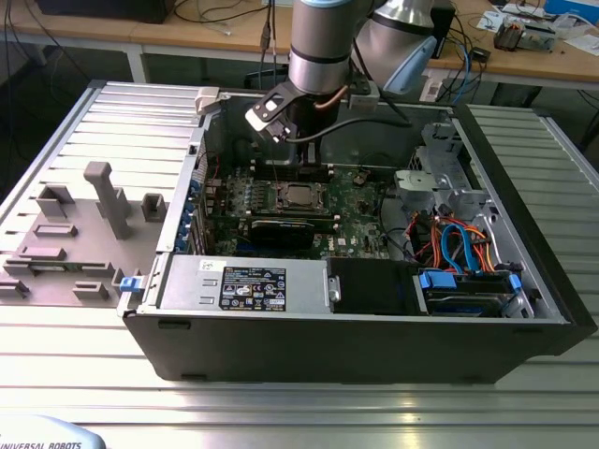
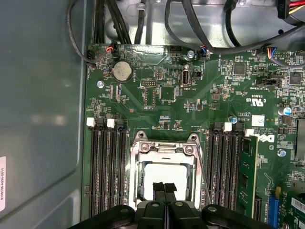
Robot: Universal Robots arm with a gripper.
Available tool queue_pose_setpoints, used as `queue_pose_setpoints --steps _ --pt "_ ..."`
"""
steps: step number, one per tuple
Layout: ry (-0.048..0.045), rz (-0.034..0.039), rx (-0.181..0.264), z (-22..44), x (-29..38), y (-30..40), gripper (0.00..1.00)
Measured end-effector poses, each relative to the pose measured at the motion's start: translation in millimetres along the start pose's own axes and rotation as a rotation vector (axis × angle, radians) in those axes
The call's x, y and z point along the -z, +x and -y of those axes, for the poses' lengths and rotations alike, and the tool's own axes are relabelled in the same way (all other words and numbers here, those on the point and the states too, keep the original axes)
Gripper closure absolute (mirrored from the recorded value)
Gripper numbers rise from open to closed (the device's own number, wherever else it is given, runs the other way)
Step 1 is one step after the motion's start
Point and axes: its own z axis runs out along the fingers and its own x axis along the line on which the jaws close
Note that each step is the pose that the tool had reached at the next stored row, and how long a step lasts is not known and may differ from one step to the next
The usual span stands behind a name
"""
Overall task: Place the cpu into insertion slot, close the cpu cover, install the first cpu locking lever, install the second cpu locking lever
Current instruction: 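Install the first cpu locking lever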
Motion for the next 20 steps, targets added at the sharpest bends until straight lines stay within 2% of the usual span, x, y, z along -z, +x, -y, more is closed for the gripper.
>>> queue_pose_setpoints --steps 7,15,20 --pt "0.0002 0.0014 0.000 0.0 1.6 0.0 0.89" --pt "0.0007 0.0137 0.000 0.1 4.6 0.1 0.89" --pt "0.0007 0.0140 0.000 0.1 5.4 0.1 0.89"
